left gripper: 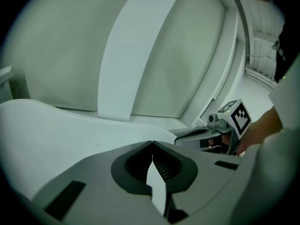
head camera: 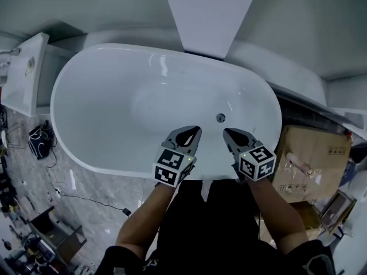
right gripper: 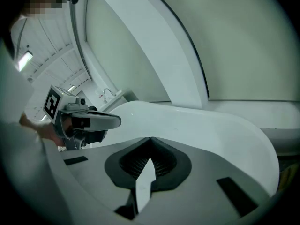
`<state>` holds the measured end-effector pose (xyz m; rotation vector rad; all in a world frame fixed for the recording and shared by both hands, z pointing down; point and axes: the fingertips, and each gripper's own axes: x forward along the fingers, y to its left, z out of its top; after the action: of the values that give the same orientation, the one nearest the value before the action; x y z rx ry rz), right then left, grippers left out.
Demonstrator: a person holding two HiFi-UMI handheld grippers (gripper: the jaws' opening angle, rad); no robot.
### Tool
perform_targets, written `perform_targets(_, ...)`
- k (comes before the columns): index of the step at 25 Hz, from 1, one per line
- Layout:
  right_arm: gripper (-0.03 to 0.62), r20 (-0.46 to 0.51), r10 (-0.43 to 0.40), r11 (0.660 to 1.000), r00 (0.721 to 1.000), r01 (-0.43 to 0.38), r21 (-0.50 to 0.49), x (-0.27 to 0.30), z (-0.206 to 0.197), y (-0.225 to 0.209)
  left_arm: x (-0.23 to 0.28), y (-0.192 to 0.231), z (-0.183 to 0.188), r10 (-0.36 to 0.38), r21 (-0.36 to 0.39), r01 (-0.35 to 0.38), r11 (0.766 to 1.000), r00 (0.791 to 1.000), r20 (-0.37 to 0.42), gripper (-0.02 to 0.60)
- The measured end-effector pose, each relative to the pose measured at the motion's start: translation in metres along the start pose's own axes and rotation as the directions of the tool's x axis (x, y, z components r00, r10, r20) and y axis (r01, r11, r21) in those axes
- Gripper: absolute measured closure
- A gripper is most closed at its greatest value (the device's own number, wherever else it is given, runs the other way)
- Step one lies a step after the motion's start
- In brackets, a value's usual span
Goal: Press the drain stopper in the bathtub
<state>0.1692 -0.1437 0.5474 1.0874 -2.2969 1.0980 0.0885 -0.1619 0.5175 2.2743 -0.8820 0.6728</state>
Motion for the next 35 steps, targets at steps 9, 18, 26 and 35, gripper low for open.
perform_targets(9, 0.58, -0.08, -0.001, 0.999, 0.997, 0.004, 0.038, 0.092, -0.065, -0.067, 0.079, 0.053, -0.064, 0.033, -0.042, -0.036, 0.998, 0.997, -0.077, 0.565)
perform_targets(18, 0.58, -0.18, -0.084, 0.995, 0.98, 0.092, 0.04, 0.161, -0.154, -0.161, 0.156, 0.093, -0.147, 0.033, -0.089, -0.049, 0.995, 0.984, -0.173, 0.565)
perform_targets(26, 0.58, -0.3, -0.149, 0.987, 0.942, 0.158, 0.006, 0.248, -0.258, -0.25, 0.23, 0.121, -0.244, -0.009, -0.112, -0.02, 0.994, 0.967, -0.254, 0.565)
perform_targets(35, 0.579, -0.392, -0.243, 0.969, 0.888, 0.207, -0.133, 0.315, -0.364, -0.3, 0.287, 0.154, -0.345, -0.017, -0.141, -0.028, 0.99, 0.952, -0.306, 0.565)
